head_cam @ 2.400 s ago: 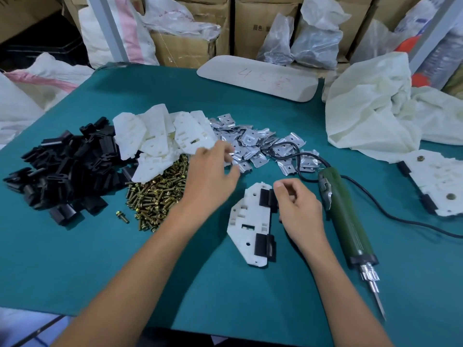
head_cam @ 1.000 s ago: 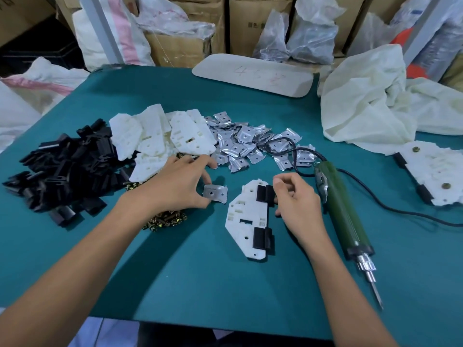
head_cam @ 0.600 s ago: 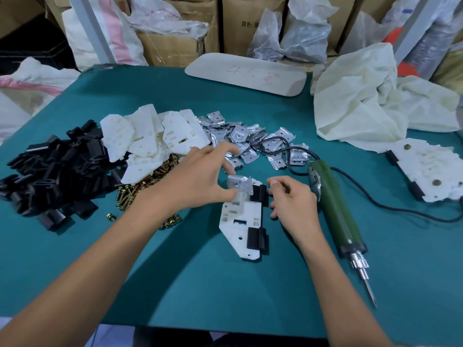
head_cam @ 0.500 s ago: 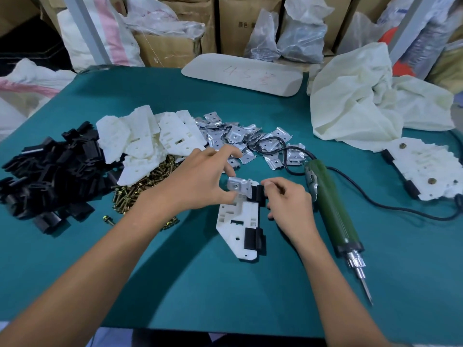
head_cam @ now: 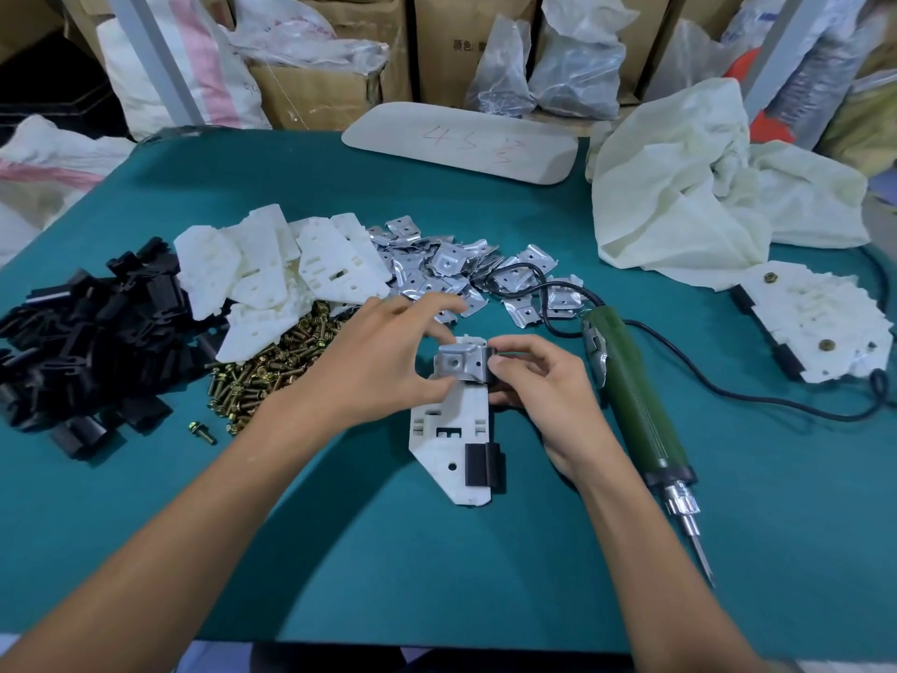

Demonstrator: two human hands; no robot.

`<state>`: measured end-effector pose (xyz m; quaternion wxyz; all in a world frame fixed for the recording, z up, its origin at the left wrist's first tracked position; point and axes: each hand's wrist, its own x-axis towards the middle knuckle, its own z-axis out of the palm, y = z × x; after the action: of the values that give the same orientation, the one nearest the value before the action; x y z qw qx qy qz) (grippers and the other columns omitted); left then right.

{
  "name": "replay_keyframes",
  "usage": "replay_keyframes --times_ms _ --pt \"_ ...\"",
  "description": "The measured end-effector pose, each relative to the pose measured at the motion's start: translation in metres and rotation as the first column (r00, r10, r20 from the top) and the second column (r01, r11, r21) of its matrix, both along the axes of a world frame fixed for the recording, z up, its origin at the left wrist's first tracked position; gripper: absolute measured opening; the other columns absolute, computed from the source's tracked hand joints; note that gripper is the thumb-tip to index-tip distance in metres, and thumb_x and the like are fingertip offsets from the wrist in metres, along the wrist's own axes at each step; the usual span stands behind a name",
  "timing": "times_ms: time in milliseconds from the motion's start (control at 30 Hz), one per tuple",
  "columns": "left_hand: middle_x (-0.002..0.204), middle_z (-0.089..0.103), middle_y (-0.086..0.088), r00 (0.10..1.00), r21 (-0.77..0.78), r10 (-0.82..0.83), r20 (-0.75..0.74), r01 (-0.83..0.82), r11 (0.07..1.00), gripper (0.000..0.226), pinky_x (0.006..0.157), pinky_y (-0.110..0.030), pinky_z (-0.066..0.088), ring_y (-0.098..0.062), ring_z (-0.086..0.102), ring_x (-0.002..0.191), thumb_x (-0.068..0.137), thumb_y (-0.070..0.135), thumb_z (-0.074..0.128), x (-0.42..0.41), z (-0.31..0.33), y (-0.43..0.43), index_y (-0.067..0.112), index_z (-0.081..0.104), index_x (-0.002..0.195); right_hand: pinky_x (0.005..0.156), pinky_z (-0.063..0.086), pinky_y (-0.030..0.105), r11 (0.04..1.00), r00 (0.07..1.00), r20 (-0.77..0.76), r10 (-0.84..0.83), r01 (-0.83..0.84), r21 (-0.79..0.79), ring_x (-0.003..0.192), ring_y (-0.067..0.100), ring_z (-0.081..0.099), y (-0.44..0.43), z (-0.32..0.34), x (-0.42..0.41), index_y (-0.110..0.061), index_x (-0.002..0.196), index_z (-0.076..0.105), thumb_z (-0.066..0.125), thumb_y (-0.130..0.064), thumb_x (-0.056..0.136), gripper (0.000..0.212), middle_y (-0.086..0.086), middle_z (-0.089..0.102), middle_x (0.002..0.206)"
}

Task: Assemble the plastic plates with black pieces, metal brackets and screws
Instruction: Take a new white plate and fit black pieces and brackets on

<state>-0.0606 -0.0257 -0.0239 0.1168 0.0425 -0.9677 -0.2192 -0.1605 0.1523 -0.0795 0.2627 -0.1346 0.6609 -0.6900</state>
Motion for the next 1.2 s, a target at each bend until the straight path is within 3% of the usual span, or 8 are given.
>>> replay_keyframes --times_ms 133,233,333,400,533,800,1067,1200 --pt "0.114 0.069 0.024 1.000 0.054 0.017 -0.021 -0.016 0.998 0.064 0.092 -0.016 0.022 -0.006 0.047 0.120 0.079 0.038 0.078 0.003 -0.008 -0.001 0.041 0.046 0.134 0.069 0.059 0.028 0.998 0.997 0.056 0.048 -0.046 -0.037 0.072 0.021 0.072 0.000 0.003 0.001 -0.016 0.104 0.070 0.077 -0.016 0.080 0.025 0.014 0.078 0.088" --pt "0.117 0.066 0.030 0.996 0.288 0.089 -0.025 -0.078 0.954 0.062 0.099 -0.018 0.035 0.004 0.051 0.119 0.080 0.038 0.080 0.010 -0.019 0.004 0.046 0.047 0.131 0.065 0.057 0.028 0.998 0.998 0.058 0.007 -0.004 -0.057 0.070 0.020 0.071 -0.001 0.005 0.002 -0.015 0.103 0.069 0.078 -0.009 0.082 0.024 0.012 0.078 0.084" --pt "0.118 0.066 0.027 0.984 0.599 0.177 0.007 -0.146 0.788 0.055 0.090 -0.027 0.051 0.000 0.061 0.111 0.079 0.048 0.080 0.016 -0.033 0.013 0.042 0.055 0.128 0.069 0.058 0.031 0.993 0.997 0.075 -0.030 0.038 -0.108 0.073 0.022 0.068 0.000 0.008 0.003 -0.018 0.101 0.070 0.077 -0.006 0.082 0.024 0.014 0.078 0.088" --pt "0.108 0.073 0.012 0.979 0.738 0.202 0.039 -0.164 0.654 0.046 0.087 -0.039 0.056 -0.005 0.067 0.099 0.078 0.059 0.072 0.016 -0.041 0.020 0.035 0.067 0.117 0.069 0.058 0.030 0.987 0.996 0.080 -0.025 0.038 -0.159 0.074 0.021 0.069 0.001 0.011 0.003 -0.018 0.102 0.071 0.074 -0.001 0.086 0.024 0.014 0.078 0.088" --pt "0.101 0.069 -0.021 0.976 0.803 0.212 0.042 -0.159 0.574 0.046 0.080 -0.054 0.050 -0.019 0.058 0.084 0.085 0.068 0.059 0.018 -0.050 0.028 0.028 0.076 0.099 0.073 0.059 0.031 0.981 0.998 0.065 0.026 -0.013 -0.196 0.078 0.021 0.069 0.000 0.014 0.006 -0.023 0.100 0.076 0.072 -0.002 0.087 0.025 0.016 0.076 0.089" --pt "0.088 0.072 -0.010 0.973 0.920 0.224 0.052 -0.134 0.368 0.039 0.080 -0.042 0.046 -0.020 0.060 0.082 0.076 0.058 0.074 0.020 -0.050 0.024 0.021 0.078 0.090 0.072 0.058 0.030 0.975 0.994 0.081 0.071 -0.052 -0.216 0.077 0.022 0.071 -0.001 0.018 0.009 -0.027 0.095 0.077 0.074 -0.009 0.082 0.023 0.016 0.075 0.087" --pt "0.077 0.067 0.005 0.975 0.919 0.214 0.067 -0.144 0.368 0.033 0.071 -0.025 0.044 -0.011 0.056 0.074 0.073 0.059 0.076 0.019 -0.052 0.020 0.026 0.076 0.079 0.074 0.060 0.033 0.976 0.994 0.069 0.090 -0.074 -0.206 0.081 0.025 0.072 0.000 0.018 0.010 -0.027 0.097 0.075 0.073 -0.011 0.083 0.021 0.019 0.075 0.093" --pt "0.080 0.064 -0.004 0.974 0.893 0.222 0.048 -0.142 0.428 0.039 0.073 -0.038 0.040 -0.018 0.052 0.076 0.080 0.062 0.069 0.020 -0.054 0.020 0.024 0.075 0.083 0.075 0.059 0.031 0.975 0.994 0.036 0.099 -0.089 -0.203 0.086 0.023 0.072 0.000 0.019 0.011 -0.029 0.100 0.075 0.075 -0.010 0.088 0.023 0.020 0.075 0.095"
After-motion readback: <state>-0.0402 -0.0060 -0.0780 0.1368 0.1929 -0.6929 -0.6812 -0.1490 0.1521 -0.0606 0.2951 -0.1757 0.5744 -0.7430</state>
